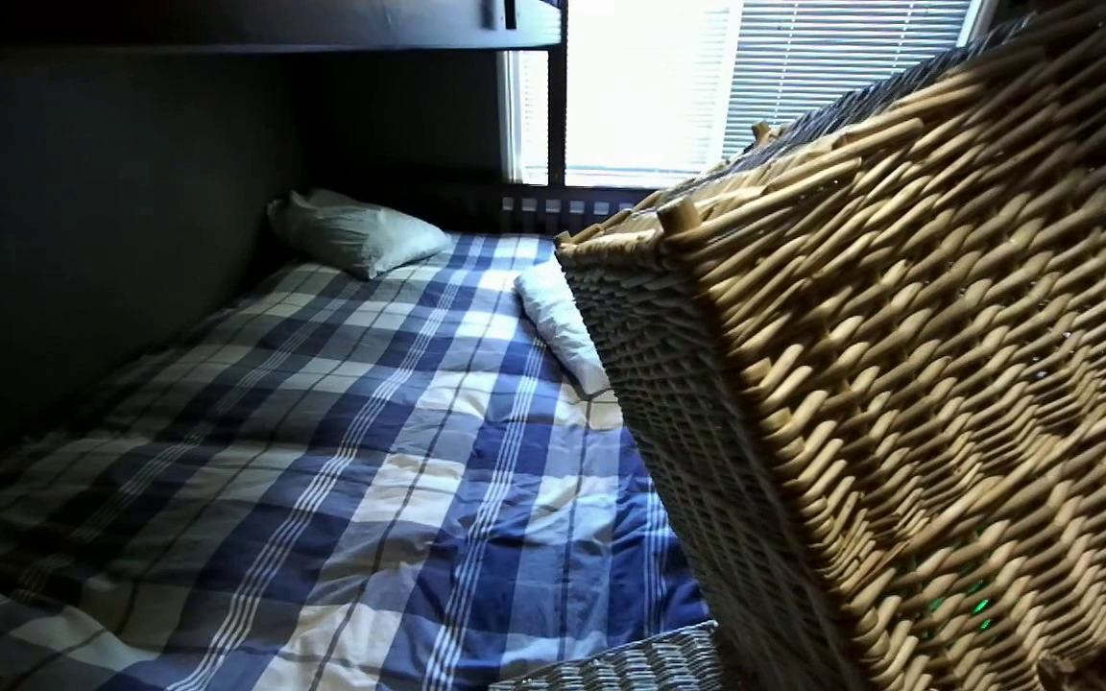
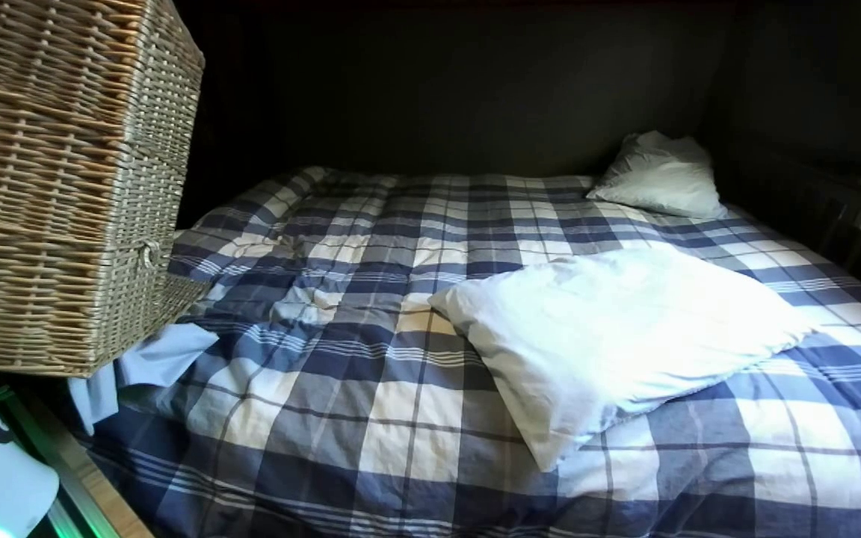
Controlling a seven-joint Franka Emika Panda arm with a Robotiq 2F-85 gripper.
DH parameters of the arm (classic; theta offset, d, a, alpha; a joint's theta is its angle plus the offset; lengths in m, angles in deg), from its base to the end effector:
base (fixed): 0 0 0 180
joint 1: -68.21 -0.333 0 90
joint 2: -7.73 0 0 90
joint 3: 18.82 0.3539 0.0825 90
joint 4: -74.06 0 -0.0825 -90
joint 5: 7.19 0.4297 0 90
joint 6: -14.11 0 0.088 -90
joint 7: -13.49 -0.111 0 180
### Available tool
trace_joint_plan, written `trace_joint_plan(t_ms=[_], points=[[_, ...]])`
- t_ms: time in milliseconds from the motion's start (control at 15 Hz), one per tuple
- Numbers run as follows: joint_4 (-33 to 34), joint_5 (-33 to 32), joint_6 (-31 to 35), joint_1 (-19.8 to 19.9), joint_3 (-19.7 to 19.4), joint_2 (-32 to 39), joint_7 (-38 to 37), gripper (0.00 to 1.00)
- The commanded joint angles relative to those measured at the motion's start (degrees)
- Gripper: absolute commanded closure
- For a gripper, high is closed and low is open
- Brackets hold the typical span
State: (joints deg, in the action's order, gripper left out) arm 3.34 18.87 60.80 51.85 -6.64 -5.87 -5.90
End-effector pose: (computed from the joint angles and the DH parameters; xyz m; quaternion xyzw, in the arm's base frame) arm 0.2879 0.2557 0.8802 -0.9607 -0.2108 0.1484 0.1025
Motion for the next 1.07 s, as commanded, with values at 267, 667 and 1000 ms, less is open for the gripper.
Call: trace_joint_plan(t_ms=[267, 667, 1000], points=[[-9.9, 8.9, 0.0, -18.4, -13.8, 1.2, 1.9, 0.95], [-20.5, 11.6, 0.1, -37.8, -28.1, -2.0, 5.0, 0.95], [-20.4, 9.3, 0.0, -43.5, -32.5, -1.5, 8.1, 0.78]])
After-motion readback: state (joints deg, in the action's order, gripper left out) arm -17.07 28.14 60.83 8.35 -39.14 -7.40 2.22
